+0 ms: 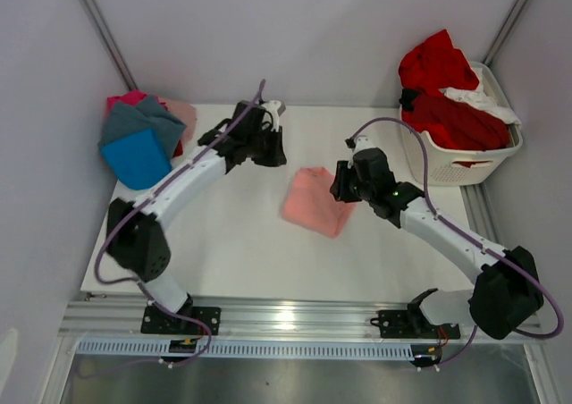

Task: Fold and stack the t-shirts
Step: Smooth out wrinkles on the folded tshirt

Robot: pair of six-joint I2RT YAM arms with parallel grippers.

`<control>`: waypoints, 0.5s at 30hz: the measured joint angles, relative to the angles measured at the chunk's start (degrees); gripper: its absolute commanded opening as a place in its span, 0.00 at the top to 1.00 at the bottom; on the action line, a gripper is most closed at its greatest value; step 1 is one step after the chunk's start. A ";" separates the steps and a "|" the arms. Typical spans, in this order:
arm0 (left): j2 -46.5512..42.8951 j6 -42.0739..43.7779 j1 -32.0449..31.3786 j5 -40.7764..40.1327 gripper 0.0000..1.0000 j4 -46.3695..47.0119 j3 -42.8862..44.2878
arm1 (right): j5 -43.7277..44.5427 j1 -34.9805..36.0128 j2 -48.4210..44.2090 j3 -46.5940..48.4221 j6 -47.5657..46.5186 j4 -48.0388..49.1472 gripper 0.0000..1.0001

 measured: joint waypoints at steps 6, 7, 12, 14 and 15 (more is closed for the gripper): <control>-20.76 4.39 -0.46 -8.61 0.72 6.54 -5.55 | 5.18 -0.02 -3.96 0.76 -2.82 1.27 0.46; -22.91 4.90 -0.57 -10.93 0.69 7.32 -6.54 | 5.97 -0.09 -4.17 0.76 -3.02 1.46 0.45; -26.75 5.05 -0.81 -16.63 0.68 9.97 -13.03 | 5.88 -2.47 -4.20 -0.76 -2.73 2.60 0.41; -25.73 3.54 -1.03 -16.90 0.68 8.85 -16.11 | 4.83 -3.76 -4.15 -2.38 -1.95 2.80 0.39; -24.87 2.47 -1.25 -16.85 0.67 8.17 -17.29 | 4.39 -4.37 -4.15 -3.21 -1.57 2.84 0.34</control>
